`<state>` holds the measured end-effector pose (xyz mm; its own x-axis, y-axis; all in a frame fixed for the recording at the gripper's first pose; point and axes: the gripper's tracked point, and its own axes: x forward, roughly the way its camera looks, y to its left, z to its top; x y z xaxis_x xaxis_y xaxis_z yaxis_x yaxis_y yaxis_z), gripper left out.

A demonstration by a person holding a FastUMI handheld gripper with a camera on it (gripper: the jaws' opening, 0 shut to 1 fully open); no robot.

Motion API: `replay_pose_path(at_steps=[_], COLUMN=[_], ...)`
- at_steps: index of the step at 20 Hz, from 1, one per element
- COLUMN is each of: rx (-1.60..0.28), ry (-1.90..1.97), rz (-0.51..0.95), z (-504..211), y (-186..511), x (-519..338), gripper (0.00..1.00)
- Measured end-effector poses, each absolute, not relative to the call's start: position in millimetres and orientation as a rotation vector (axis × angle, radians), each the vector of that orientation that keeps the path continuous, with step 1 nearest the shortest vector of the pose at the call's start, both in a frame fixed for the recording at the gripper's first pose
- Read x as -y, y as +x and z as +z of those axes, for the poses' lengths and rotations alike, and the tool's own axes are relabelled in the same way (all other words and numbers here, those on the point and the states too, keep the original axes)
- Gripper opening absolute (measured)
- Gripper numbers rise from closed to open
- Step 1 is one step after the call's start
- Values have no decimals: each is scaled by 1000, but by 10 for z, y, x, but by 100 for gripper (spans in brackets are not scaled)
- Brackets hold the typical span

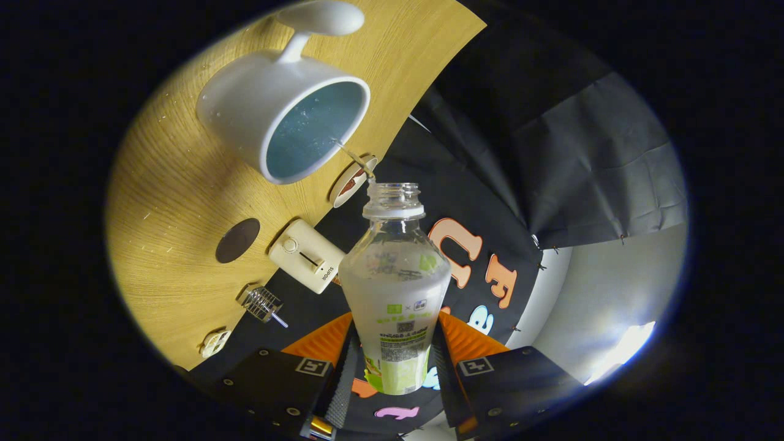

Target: Take the bottle from table, then pour the juice into the cup, finally place the bottle on the coaster

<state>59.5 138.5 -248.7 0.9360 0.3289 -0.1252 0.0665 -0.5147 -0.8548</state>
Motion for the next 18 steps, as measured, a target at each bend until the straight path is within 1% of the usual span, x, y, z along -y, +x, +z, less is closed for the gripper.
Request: replay_pose_path(at_steps=[8, 13, 18], rx=[193, 20, -132], ry=[-1986, -1784, -1418], rz=[302, 313, 344], z=[-2597, -2840, -2960], y=[545, 485, 439], x=[-1285, -1123, -1108], gripper=[61, 61, 61])
